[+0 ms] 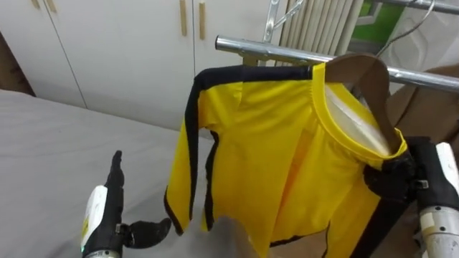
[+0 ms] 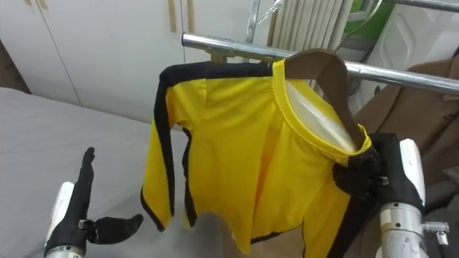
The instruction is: Hang clothes
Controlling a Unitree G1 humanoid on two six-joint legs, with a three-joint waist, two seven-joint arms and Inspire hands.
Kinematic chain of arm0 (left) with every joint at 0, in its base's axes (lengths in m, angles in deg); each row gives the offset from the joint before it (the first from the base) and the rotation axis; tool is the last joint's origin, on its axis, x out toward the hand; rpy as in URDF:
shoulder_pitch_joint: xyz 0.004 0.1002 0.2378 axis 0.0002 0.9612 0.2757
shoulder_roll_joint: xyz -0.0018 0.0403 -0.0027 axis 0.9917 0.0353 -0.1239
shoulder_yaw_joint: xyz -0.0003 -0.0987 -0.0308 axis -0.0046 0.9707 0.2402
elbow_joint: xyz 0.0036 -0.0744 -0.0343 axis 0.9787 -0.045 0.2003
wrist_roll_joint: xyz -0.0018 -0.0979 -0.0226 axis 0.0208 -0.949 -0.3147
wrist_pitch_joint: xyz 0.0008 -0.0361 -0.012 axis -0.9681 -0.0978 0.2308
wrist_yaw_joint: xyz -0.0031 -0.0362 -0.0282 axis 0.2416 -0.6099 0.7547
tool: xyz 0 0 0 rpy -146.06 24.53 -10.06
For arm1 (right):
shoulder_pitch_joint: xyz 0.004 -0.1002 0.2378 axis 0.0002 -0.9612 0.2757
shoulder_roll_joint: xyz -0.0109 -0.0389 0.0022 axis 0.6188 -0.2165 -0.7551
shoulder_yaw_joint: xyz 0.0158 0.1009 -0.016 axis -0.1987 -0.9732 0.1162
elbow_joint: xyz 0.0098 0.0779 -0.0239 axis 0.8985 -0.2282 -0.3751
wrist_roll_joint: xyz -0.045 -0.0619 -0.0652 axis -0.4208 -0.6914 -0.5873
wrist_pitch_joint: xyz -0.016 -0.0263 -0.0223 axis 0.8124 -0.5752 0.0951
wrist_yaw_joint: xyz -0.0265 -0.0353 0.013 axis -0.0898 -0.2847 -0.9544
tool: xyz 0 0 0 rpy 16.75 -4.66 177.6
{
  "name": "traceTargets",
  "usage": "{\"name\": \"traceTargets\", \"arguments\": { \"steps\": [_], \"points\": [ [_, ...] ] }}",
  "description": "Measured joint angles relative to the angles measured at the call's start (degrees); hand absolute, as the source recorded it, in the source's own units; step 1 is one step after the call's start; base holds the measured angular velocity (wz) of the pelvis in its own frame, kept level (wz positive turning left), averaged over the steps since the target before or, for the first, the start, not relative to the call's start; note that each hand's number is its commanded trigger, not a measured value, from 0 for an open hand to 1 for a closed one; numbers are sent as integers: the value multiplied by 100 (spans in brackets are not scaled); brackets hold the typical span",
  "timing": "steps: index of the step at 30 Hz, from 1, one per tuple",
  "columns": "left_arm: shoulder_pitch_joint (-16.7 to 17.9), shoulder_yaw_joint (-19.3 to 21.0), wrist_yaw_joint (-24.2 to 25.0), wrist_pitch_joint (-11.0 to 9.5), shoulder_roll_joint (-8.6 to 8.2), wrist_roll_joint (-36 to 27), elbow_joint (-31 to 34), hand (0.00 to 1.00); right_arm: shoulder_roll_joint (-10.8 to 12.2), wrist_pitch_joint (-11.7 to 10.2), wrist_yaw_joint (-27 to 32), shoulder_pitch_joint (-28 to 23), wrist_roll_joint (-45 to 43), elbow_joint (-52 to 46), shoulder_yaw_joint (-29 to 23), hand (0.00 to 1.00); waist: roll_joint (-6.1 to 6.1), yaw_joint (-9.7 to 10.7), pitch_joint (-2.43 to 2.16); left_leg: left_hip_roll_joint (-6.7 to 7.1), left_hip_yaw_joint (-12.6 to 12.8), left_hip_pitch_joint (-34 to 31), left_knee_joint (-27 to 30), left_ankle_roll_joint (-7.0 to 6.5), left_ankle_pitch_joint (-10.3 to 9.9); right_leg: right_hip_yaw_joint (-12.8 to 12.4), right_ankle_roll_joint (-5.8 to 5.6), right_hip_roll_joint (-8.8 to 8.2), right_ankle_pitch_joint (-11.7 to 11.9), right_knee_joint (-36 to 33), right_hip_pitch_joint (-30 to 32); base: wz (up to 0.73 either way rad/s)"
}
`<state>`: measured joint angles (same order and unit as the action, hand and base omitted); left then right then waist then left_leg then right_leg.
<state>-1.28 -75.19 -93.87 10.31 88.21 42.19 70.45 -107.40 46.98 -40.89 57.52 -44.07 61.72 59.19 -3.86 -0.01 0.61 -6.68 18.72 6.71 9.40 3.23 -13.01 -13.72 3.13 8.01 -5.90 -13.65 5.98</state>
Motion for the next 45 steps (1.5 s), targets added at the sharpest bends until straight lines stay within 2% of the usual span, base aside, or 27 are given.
{"name": "traceTargets", "arguments": {
  "steps": [5, 11, 17, 22, 30, 40, 45],
  "points": [
    [-36, 10, 97, 64, 5, -1, 0, 0, 1, 156, -354, 238, 32, 526, 21, 100, -34, -48, 9, 1, -78, -20, -1, 0, 0, 86, 2, -33, 1, 2, -30, 8],
    [-188, 49, 300, 75, 13, -2, 6, 0, 1, 157, -733, 668, 82, 1536, 17, 100, -55, -49, 22, 10, -169, -38, 1, 0, 0, 157, 1, -60, 1, 95, -102, 8],
    [-188, 92, 451, 106, 9, -4, 5, 0, 9, 208, -990, 675, 161, 2174, 21, 100, -54, -153, 21, 8, -210, -75, 0, 0, 0, 232, 2, -87, 5, 102, -119, 6],
    [-188, 103, 459, 124, -13, -8, 4, 0, 9, 204, -1010, 689, 267, 2309, 21, 100, -53, -182, 21, 4, -303, -82, 1, 0, 0, 307, 2, -104, 5, 108, -145, 8],
    [-191, 98, 406, 119, -13, -68, 3, 0, 12, 198, -1063, 773, 527, 2618, 183, 100, -52, -206, 22, 14, -303, -4, 5, 0, 1, 318, 4, -113, 2, 184, -211, 0],
    [-191, 0, 190, 113, -6, -67, 2, 0, 53, -98, -899, 784, 806, 3055, 227, 100, -51, -186, 22, 17, -466, 0, 4, -1, 1, 481, 5, -156, 3, 295, -351, 9],
    [-192, -31, 169, 112, -3, -66, 1, 0, 61, -112, -774, 781, 915, 3112, 233, 100, -50, -175, 23, 18, -511, 7, 5, -1, 1, 524, 5, -164, 3, 322, -382, 6]
  ]
}}
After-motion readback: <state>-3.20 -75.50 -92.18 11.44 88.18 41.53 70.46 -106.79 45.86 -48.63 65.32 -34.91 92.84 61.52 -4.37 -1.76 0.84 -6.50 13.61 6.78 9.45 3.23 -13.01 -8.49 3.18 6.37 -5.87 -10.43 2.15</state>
